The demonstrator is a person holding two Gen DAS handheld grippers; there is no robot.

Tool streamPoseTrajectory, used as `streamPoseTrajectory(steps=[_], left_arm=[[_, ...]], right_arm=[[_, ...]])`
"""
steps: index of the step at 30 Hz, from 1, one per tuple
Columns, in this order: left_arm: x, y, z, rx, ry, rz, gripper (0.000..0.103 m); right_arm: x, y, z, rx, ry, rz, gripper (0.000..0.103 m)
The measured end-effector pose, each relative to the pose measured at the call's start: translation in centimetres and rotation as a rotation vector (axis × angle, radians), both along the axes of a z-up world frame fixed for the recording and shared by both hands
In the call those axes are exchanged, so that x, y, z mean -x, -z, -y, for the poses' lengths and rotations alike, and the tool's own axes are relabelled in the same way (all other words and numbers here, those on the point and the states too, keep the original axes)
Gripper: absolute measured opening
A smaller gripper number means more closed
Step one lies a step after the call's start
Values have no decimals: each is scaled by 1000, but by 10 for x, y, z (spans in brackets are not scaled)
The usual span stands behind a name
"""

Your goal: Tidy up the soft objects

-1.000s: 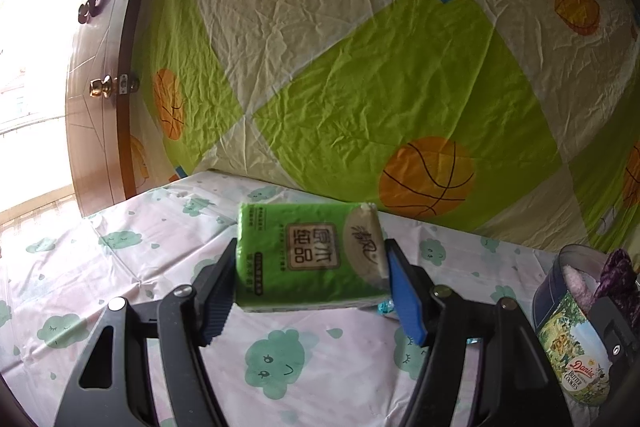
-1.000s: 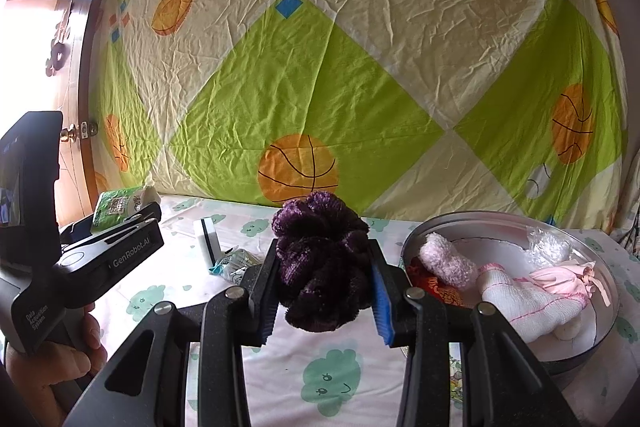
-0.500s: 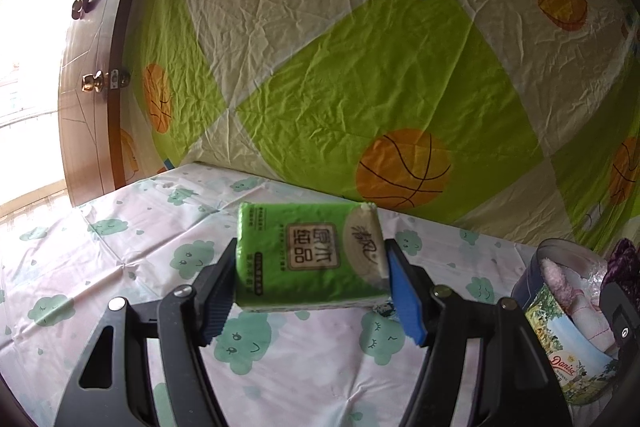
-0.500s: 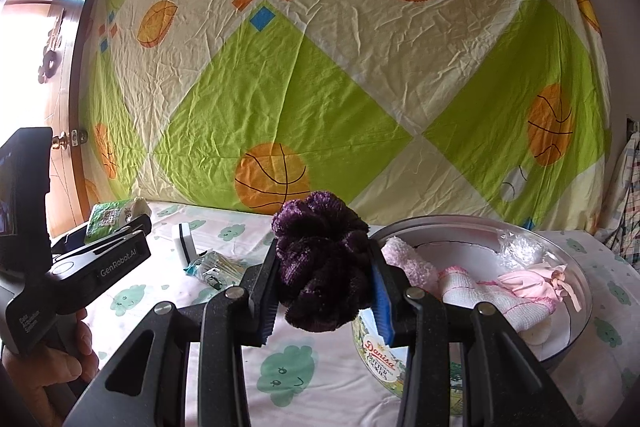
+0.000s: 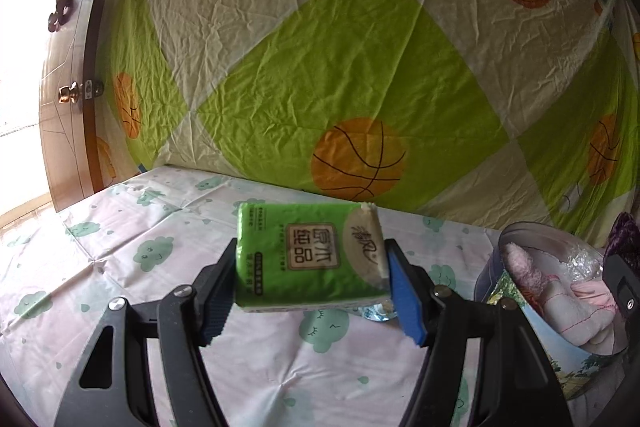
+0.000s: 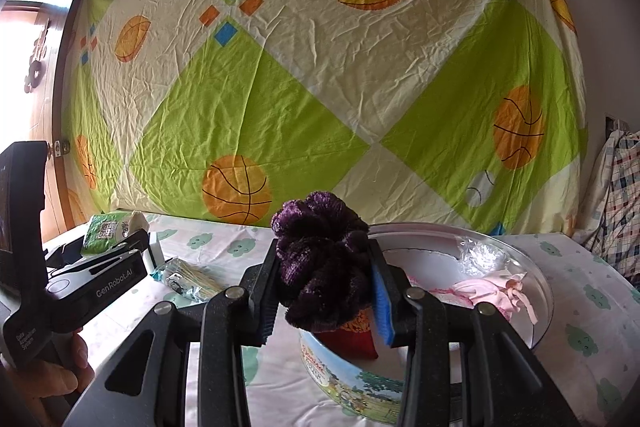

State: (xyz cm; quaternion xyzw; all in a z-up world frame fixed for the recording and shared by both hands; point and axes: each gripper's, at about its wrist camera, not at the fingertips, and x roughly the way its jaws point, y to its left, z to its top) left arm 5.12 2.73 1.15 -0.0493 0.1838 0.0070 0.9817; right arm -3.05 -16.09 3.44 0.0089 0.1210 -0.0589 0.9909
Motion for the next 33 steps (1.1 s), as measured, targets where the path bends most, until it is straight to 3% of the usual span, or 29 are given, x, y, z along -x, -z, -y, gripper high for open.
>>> streamPoseTrajectory(steps=[33], left_arm=[[7, -33, 105, -12, 195, 35, 68]], right_arm=[[13, -15, 110, -61, 204, 59, 42]])
